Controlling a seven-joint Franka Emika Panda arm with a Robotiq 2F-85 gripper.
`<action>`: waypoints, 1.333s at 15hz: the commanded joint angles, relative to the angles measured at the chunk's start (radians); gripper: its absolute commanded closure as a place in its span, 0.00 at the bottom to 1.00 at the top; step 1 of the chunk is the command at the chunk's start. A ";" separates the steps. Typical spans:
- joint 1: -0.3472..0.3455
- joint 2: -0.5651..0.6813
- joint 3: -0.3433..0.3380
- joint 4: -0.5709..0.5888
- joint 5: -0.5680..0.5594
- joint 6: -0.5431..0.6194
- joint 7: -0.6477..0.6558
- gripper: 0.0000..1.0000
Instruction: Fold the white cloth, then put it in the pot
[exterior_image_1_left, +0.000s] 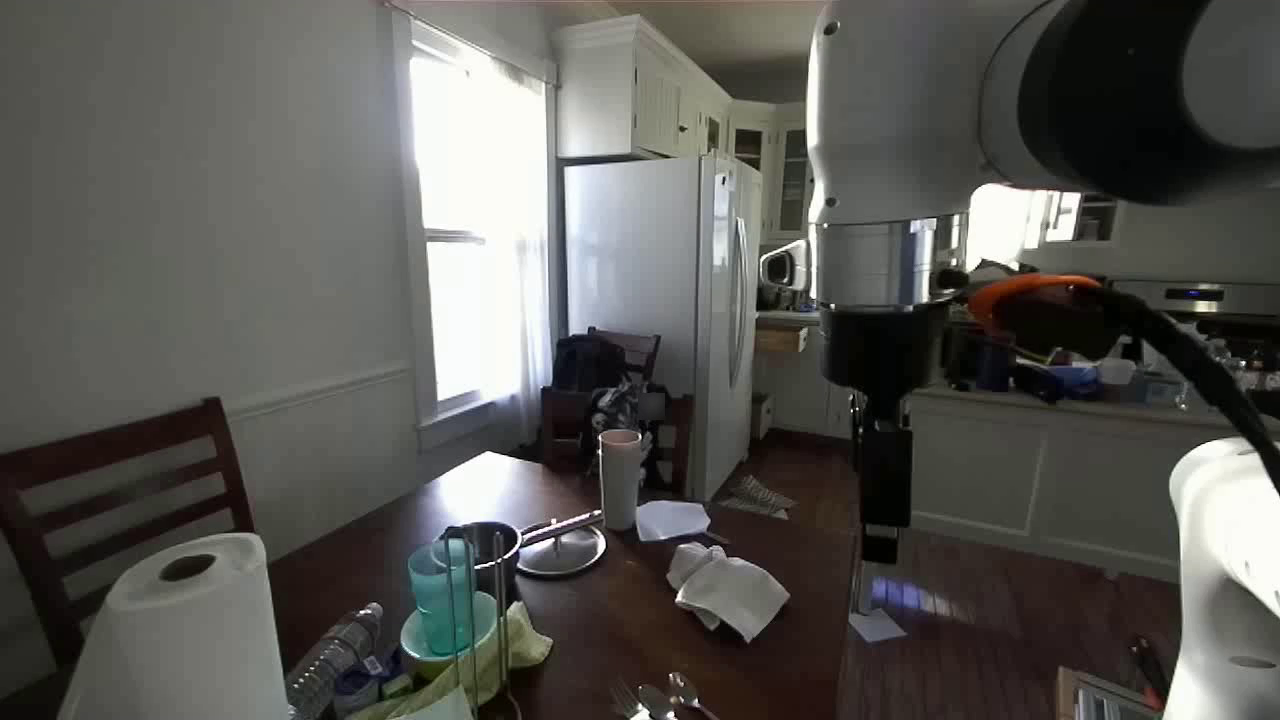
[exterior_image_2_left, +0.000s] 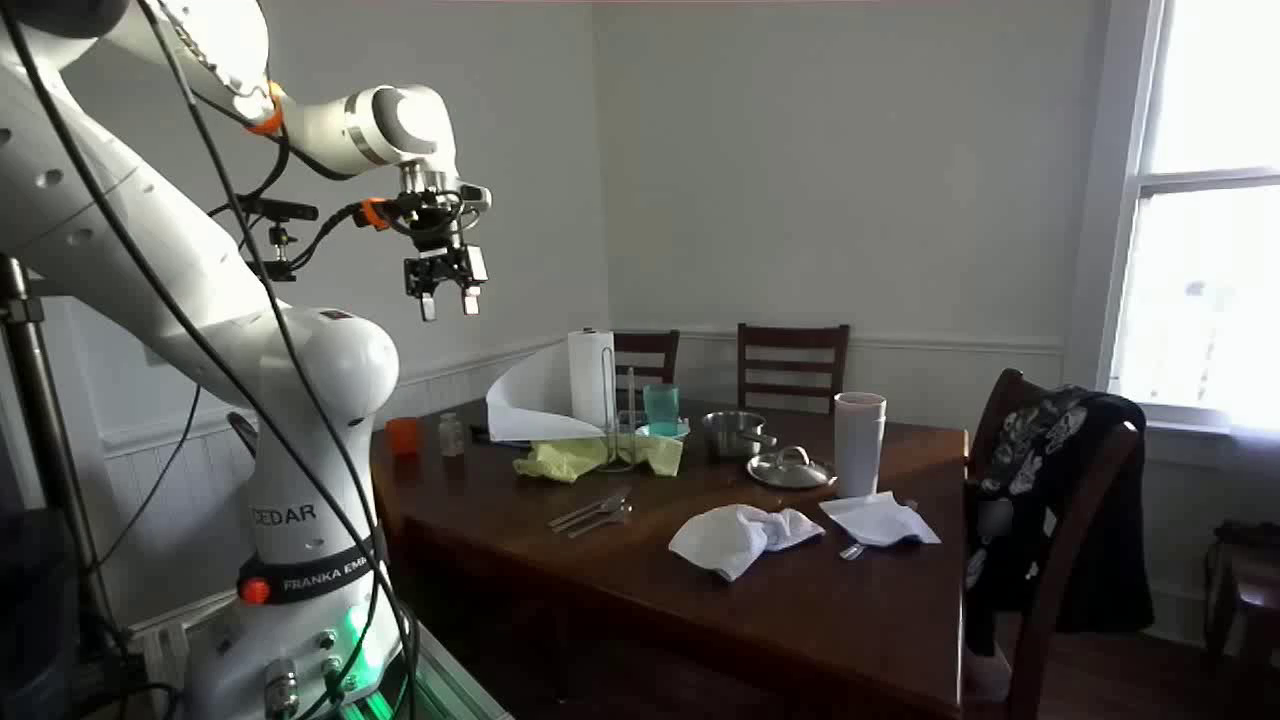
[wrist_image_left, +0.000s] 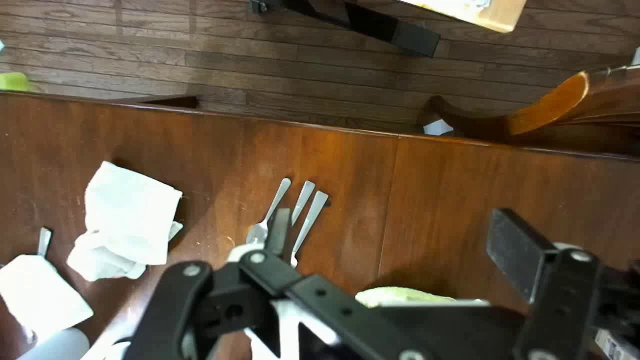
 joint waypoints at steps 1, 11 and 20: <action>0.005 0.002 -0.004 0.002 -0.003 -0.001 0.003 0.00; 0.000 0.007 -0.007 -0.002 -0.011 0.019 -0.003 0.00; -0.099 0.159 -0.231 -0.016 -0.112 0.149 -0.293 0.00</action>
